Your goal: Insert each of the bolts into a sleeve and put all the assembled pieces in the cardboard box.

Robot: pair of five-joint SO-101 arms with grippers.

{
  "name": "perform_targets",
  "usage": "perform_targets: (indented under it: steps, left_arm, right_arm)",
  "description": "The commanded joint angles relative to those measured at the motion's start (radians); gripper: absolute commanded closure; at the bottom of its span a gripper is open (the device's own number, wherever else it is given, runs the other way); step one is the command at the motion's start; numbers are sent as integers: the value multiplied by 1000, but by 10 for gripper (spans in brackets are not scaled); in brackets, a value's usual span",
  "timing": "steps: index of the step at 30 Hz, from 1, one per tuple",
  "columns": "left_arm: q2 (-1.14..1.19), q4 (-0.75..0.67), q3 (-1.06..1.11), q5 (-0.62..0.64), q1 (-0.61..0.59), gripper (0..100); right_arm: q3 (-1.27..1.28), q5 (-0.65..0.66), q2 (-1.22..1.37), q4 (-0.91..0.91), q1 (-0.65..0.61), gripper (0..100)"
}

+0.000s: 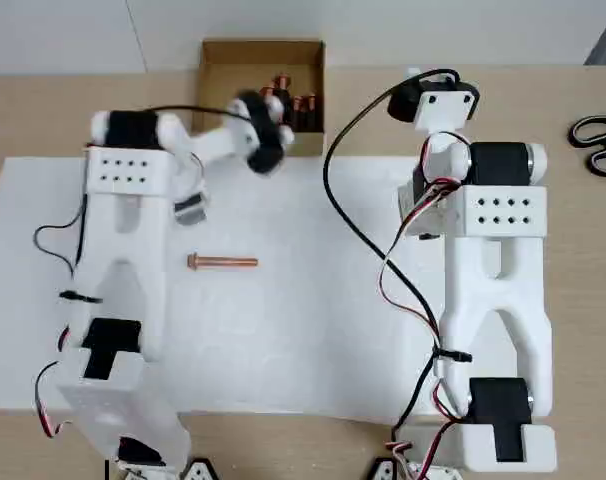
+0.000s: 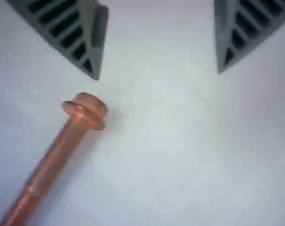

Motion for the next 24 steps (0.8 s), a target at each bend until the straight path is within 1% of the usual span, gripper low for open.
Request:
perform_targets:
  steps: [1,4,8,10,13,16,18,21,24]
  left_arm:
    - [-164,25,-51,78,-25,847]
    - [-304,26,-8,140,-55,847]
    - [-557,26,125,327,-114,847]
    - [-686,26,200,361,-143,847]
    - [-853,23,355,399,-180,847]
    - [-976,20,542,549,-178,847]
    - [-1007,8,647,657,-176,846]
    - [-974,-12,760,778,-181,844]
    - [-916,-32,783,878,-181,844]
  right_arm:
    - [-6,9,-51,2,12,995]
    - [-6,9,-51,4,12,995]
    - [-6,9,-51,4,12,995]
    - [-6,9,-51,5,12,995]
    - [-6,8,-51,5,10,995]
    - [-5,5,-51,5,8,995]
    - [9,5,-51,5,5,995]
    - [43,3,-51,4,5,995]
    - [72,3,-51,1,5,995]
